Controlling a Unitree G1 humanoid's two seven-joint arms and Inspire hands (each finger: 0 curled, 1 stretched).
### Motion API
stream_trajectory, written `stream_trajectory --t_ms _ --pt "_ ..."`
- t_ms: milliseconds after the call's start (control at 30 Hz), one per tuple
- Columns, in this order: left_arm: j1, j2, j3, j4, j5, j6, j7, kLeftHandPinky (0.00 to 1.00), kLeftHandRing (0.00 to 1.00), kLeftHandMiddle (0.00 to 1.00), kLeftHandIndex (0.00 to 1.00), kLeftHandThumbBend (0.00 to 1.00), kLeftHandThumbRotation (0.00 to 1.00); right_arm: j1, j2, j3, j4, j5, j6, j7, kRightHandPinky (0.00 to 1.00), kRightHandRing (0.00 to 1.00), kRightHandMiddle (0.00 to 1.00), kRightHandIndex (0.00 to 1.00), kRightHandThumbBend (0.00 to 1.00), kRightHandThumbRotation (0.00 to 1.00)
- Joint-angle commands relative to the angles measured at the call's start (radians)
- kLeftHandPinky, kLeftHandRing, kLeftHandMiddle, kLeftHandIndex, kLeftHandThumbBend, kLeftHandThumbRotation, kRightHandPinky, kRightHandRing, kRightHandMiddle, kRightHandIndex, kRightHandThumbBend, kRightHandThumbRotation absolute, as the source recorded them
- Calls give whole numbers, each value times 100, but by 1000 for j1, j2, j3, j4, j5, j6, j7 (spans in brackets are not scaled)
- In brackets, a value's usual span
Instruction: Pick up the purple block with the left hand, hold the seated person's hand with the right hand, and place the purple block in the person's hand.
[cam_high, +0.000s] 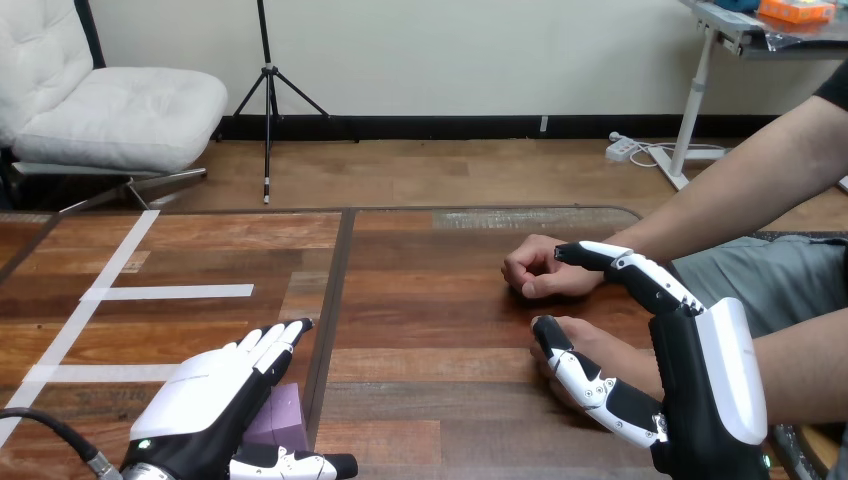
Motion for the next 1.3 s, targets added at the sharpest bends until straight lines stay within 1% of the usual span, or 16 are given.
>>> stream_trajectory --t_ms 0,133,233,333,433,467,500,600,667,733,767,900,1033,1133,1200,1267 --pt "-26 26 -9 -61 17 23 2 100 100 100 100 100 65 -55 -19 -1 -28 -1 -16 -1 74 73 72 70 53 37" --pt "-20 22 -8 -76 17 45 -6 100 100 100 100 100 65 -55 -19 -2 -29 -3 -14 -1 74 73 72 70 53 37" --pt "-15 17 -6 -87 19 61 -6 98 98 99 99 100 64 -54 -19 -2 -31 -5 -10 0 75 73 71 70 53 37" --pt "-10 9 -5 -97 19 78 -2 85 91 94 96 99 63 -55 -20 -3 -31 -9 -11 -2 75 73 71 69 53 37" --pt "-7 0 -3 -103 8 89 2 69 81 87 90 96 62 -56 -21 -3 -30 -13 -12 -4 74 73 71 69 53 37" --pt "-7 -3 -2 -102 2 89 5 60 73 80 84 93 59 -56 -21 -3 -29 -14 -12 -5 74 73 71 69 53 37" --pt "-7 -4 -2 -102 -2 90 8 57 71 78 81 92 59 -57 -21 -3 -29 -14 -12 -6 74 73 71 69 53 37" --pt "-14 -18 -2 -81 -14 77 38 49 63 70 74 88 54 -54 -19 -3 -32 -12 -6 -2 74 73 71 69 53 37" --pt "-19 -31 -2 -68 -20 78 57 45 58 66 69 86 51 -52 -18 -3 -35 -12 -2 2 73 73 71 69 53 37" --pt "-23 -42 -2 -57 -32 79 65 41 54 61 64 84 49 -51 -18 -2 -36 -11 -2 3 73 73 71 70 53 38" --pt "-24 -45 -1 -52 -40 79 66 38 49 57 60 81 45 -52 -18 -2 -36 -11 -3 3 72 73 71 70 53 38" --pt "-28 -54 -2 -43 -59 85 75 32 42 50 53 75 41 -50 -18 -2 -40 -6 0 9 72 74 72 70 53 39" --pt "-33 -68 -3 -21 -58 69 124 25 34 43 46 66 33 -49 -17 -4 -41 -9 0 8 72 74 72 70 53 39" --pt "-36 -78 -3 -4 -57 60 162 23 31 41 44 64 30 -48 -17 -4 -42 -6 -1 9 72 74 72 70 53 39" --pt "-38 -80 -5 2 -57 56 173 22 30 40 43 63 28 -47 -17 -4 -42 -4 -1 10 72 74 72 70 53 39" --pt "-37 -84 -7 3 -50 65 185 21 29 39 43 62 28 -47 -18 -4 -42 -3 -3 10 72 74 72 70 53 38"
